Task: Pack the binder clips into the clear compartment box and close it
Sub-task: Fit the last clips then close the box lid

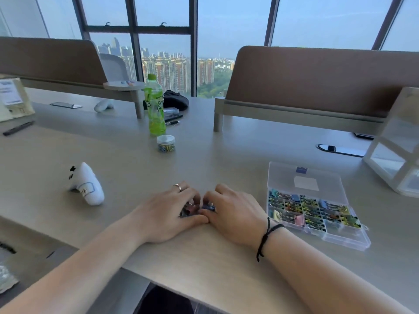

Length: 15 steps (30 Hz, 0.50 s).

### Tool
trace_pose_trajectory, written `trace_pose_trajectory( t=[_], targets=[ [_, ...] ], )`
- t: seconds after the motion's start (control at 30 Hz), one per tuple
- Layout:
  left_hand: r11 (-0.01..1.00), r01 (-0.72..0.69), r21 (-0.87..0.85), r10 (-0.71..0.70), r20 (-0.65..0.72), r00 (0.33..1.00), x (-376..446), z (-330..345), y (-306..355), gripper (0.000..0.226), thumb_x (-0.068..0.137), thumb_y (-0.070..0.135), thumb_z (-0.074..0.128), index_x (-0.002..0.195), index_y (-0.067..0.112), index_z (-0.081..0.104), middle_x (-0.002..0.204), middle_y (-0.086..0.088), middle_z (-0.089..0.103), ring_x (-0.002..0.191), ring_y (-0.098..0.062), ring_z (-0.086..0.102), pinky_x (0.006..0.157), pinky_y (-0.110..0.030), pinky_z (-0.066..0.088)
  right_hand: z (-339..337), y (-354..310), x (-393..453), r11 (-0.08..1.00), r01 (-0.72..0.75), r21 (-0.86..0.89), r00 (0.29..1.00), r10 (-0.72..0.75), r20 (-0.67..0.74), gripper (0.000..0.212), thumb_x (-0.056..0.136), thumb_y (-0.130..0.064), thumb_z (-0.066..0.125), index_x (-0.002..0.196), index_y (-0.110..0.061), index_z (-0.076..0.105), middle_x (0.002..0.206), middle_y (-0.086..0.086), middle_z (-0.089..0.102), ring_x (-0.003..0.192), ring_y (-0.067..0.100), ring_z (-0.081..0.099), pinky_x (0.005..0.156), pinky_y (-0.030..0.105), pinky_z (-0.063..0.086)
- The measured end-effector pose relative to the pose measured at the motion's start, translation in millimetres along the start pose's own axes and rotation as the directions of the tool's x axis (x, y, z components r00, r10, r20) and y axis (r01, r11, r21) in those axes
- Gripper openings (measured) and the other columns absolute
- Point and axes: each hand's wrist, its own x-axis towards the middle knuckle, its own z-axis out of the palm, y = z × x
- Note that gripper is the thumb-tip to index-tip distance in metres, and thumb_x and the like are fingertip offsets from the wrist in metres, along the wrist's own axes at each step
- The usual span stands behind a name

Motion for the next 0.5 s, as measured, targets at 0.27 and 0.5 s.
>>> trace_pose_trajectory(
  t=[0.27, 0.5],
  targets=[
    [0.983, -0.096, 0.159, 0.109, -0.073, 0.991, 3.5, -0.9, 4.4, 0.033, 0.091, 0.061, 0.038, 0.082, 0.030, 0.040, 0.083, 0.012, 0.049, 0.071, -0.013, 0.055, 0.060, -0.031, 0.035, 4.9, 3.1, -0.3, 0.999, -0.053, 0.007, 0.995, 0.053, -0.087, 0.032, 0.093, -0.057, 0.041, 0.090, -0.026, 0.048, 0.096, -0.004, 0.064, 0.088, 0.025, 0.062, 0.062, 0.033, 0.032],
    [0.970, -0.182, 0.161, 0.195, -0.073, 0.978, 4.8, 0.7, 8.4, 0.012, 0.084, 0.035, 0.036, 0.078, 0.025, 0.039, 0.076, 0.002, 0.053, 0.061, -0.029, 0.055, 0.053, -0.032, 0.033, 5.1, -1.9, -3.3, 0.998, -0.031, -0.054, 0.991, 0.024, -0.131, 0.033, 0.095, -0.051, 0.038, 0.081, -0.021, 0.039, 0.090, 0.003, 0.066, 0.083, 0.033, 0.062, 0.059, 0.035, 0.029]
  ],
)
